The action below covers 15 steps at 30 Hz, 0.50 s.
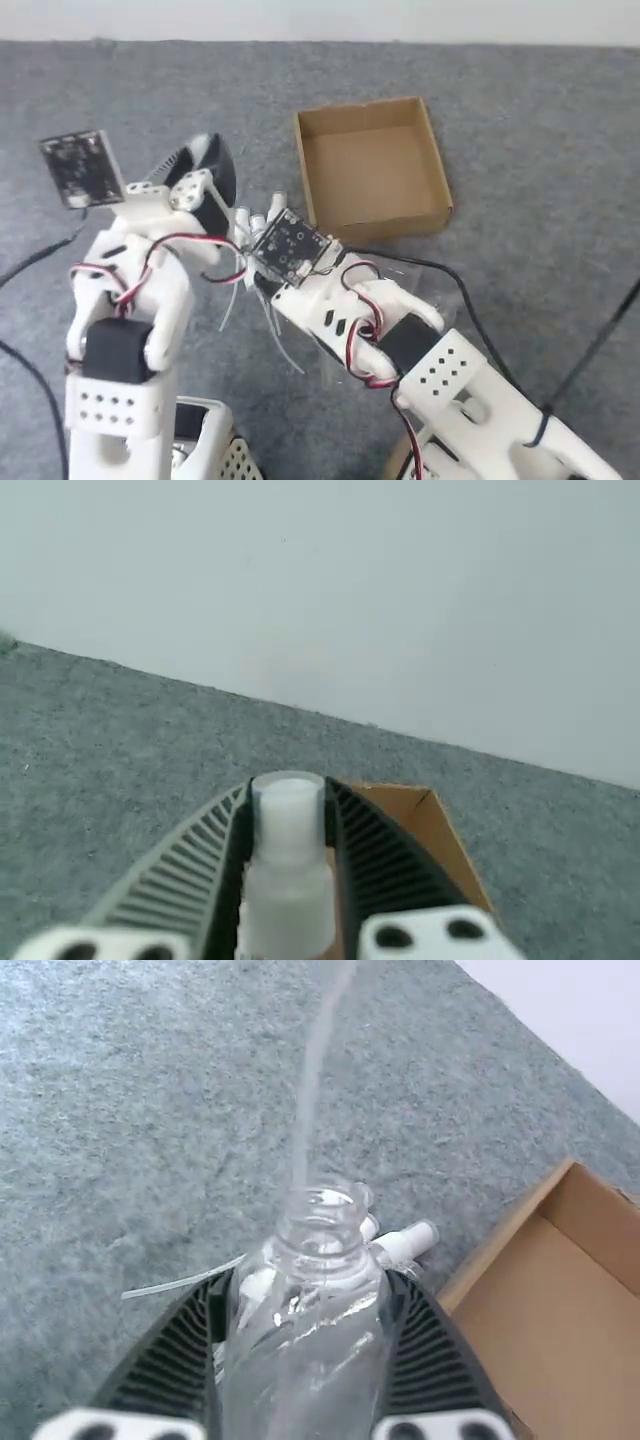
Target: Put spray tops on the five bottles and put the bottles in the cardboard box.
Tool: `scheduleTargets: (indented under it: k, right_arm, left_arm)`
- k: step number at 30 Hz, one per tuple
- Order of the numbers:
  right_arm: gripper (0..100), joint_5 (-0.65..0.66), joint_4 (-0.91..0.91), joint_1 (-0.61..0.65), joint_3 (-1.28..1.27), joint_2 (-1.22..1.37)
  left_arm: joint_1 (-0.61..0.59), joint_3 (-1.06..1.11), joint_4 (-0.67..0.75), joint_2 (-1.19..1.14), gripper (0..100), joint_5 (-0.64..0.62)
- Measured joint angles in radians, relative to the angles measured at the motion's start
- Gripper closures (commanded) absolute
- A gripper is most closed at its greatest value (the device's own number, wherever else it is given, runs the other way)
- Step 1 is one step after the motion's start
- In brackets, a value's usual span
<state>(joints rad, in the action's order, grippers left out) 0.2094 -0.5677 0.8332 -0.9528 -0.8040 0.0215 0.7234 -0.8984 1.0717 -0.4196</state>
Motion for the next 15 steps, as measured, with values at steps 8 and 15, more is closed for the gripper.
scheduleTargets:
  k: [8,15]
  right_arm:
    - [99.2,-0.106,0.222,-0.025,-0.129,0.000]
    - [99.1,-0.115,0.325,-0.025,-0.170,-0.002]
  left_arm:
    - [0.112,0.077,-0.017,0.031,99,0.112]
    - [0.141,0.155,0.031,0.029,99,0.126]
